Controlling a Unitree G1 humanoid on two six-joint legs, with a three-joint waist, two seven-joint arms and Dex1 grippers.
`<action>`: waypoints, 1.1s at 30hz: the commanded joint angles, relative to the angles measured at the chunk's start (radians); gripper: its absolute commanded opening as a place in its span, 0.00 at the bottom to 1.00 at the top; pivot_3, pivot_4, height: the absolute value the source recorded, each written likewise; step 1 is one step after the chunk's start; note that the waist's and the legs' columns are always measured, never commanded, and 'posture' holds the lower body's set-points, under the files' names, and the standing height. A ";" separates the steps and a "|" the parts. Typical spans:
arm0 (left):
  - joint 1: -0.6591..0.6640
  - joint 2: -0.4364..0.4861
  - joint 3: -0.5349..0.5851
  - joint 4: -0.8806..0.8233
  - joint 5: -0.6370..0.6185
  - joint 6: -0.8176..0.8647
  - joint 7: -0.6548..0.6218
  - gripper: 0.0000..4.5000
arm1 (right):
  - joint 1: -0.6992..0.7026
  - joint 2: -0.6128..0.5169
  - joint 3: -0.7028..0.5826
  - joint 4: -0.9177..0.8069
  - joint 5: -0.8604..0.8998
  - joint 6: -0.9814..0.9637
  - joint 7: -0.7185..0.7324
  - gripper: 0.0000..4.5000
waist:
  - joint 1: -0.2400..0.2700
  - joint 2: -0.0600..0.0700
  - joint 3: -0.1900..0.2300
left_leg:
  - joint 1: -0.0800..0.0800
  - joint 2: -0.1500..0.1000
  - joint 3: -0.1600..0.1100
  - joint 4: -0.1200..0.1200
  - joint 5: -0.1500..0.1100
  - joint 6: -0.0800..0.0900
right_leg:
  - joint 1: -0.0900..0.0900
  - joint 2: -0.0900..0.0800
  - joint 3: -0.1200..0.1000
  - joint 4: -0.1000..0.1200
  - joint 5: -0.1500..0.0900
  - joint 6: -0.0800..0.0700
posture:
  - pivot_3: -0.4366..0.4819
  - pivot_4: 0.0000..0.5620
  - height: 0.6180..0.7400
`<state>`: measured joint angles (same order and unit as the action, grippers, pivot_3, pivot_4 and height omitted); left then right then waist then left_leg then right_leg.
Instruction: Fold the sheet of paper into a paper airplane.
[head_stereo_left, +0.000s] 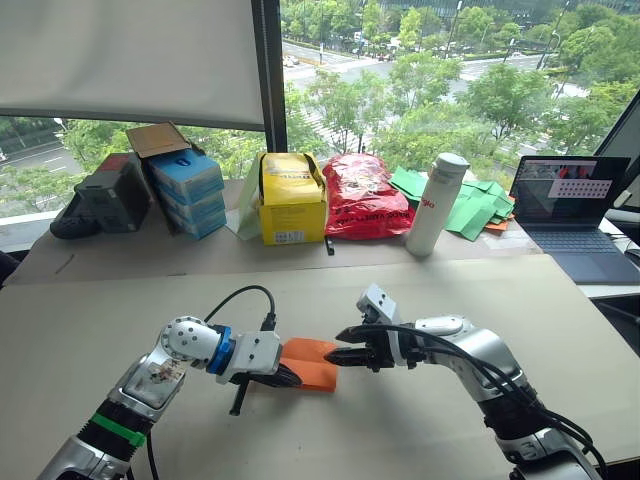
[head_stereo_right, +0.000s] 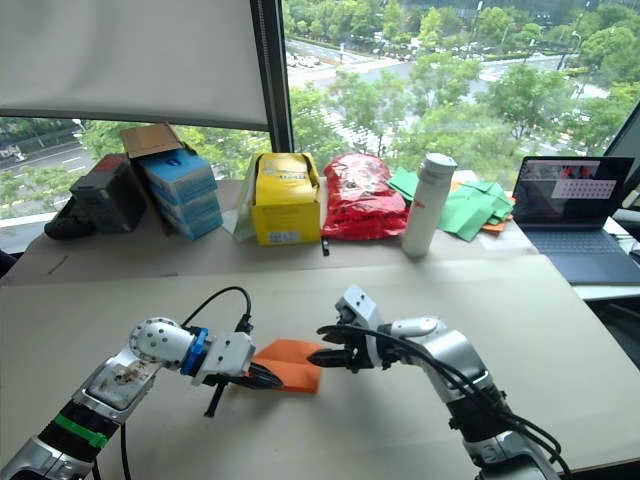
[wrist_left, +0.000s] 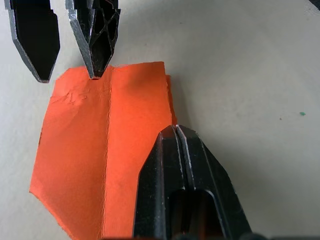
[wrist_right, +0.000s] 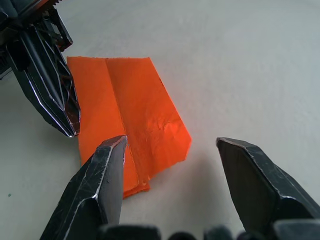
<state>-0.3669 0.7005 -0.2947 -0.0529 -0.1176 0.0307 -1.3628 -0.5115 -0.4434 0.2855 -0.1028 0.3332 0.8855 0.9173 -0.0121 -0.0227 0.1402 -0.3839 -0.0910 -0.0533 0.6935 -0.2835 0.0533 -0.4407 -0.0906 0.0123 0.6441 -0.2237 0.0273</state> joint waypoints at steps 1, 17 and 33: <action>-0.005 0.008 -0.003 -0.030 -0.003 0.011 0.007 0.00 | -0.018 0.009 0.014 0.013 0.013 -0.012 0.016 0.70 | -0.001 0.000 0.000 | 0.000 0.000 0.000 0.000 0.000 0.000 | 0.000 0.000 0.000 0.000 0.000 0.000 | 0.48 0.27 1.00; 0.020 0.032 0.005 0.069 0.003 -0.016 0.001 0.00 | 0.020 0.049 -0.031 -0.003 0.049 -0.056 -0.009 0.47 | -0.003 0.000 0.000 | 0.000 0.000 0.000 0.000 0.000 0.000 | 0.000 0.000 0.000 0.001 0.000 0.000 | 0.48 0.27 1.00; 0.031 0.041 0.052 0.115 -0.037 0.029 0.026 0.00 | 0.152 0.038 0.014 -0.094 -0.066 -0.426 -0.040 0.00 | -0.002 0.000 0.000 | 0.001 0.000 0.000 0.000 0.000 0.000 | 0.000 0.001 -0.001 0.001 0.000 0.000 | 0.48 0.27 1.00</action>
<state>-0.3443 0.7208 -0.2656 0.0613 -0.1498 0.0395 -1.3455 -0.3710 -0.4026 0.3033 -0.1509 0.2935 0.5914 0.8724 -0.0138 -0.0224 0.1402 -0.3826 -0.0910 -0.0532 0.6934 -0.2835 0.0532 -0.4407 -0.0900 0.0113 0.6456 -0.2237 0.0273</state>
